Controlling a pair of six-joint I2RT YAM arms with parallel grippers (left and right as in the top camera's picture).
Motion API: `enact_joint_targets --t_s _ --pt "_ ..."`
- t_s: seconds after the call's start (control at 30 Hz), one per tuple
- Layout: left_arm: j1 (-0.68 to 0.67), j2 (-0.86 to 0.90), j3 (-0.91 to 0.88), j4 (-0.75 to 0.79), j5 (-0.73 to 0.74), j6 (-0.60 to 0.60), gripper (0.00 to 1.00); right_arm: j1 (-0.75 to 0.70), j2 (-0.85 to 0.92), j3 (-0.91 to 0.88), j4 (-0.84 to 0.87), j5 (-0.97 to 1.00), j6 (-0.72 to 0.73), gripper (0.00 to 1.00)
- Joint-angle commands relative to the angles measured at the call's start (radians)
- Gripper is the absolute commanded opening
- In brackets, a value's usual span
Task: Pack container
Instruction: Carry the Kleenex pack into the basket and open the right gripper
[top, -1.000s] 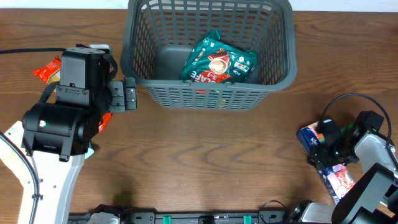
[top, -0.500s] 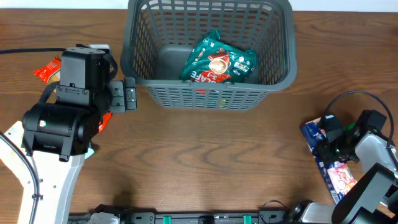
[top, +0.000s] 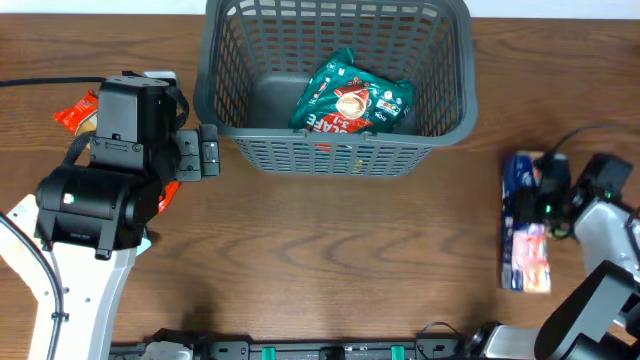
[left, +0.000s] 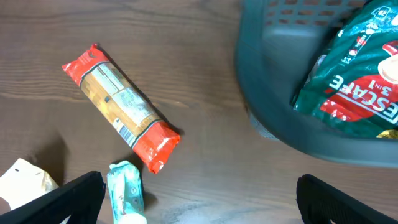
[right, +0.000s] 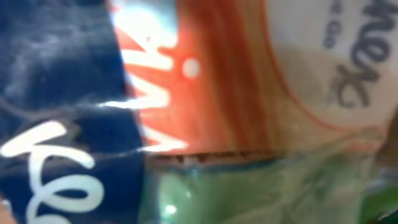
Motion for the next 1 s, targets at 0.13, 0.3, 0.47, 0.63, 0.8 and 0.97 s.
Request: enact_joint_targets --t_s 0.13,0.3,0.47,0.63,0.8,0.97 --pt "-0.005 0.0 0.014 -0.002 -0.015 0.006 0.99 0.122 -0.006 0.381 -0.149 -0.047 0.209 0.01" --pt "-0.005 0.0 0.014 -0.002 -0.015 0.006 0.98 0.21 -0.006 0.654 -0.188 -0.047 0.27 0.01" --pt "-0.005 0.0 0.014 -0.002 -0.015 0.006 0.99 0.334 -0.006 0.924 -0.236 0.006 0.252 0.01" --pt "-0.005 0.0 0.014 -0.002 -0.015 0.006 0.99 0.478 0.014 1.132 -0.251 0.169 0.187 0.01" --pt "-0.005 0.0 0.014 -0.002 -0.015 0.006 0.99 0.591 0.119 1.3 -0.278 0.186 0.16 0.01" --pt "-0.005 0.0 0.014 -0.003 -0.015 0.006 0.99 0.723 0.262 1.408 -0.305 0.146 0.018 0.01"
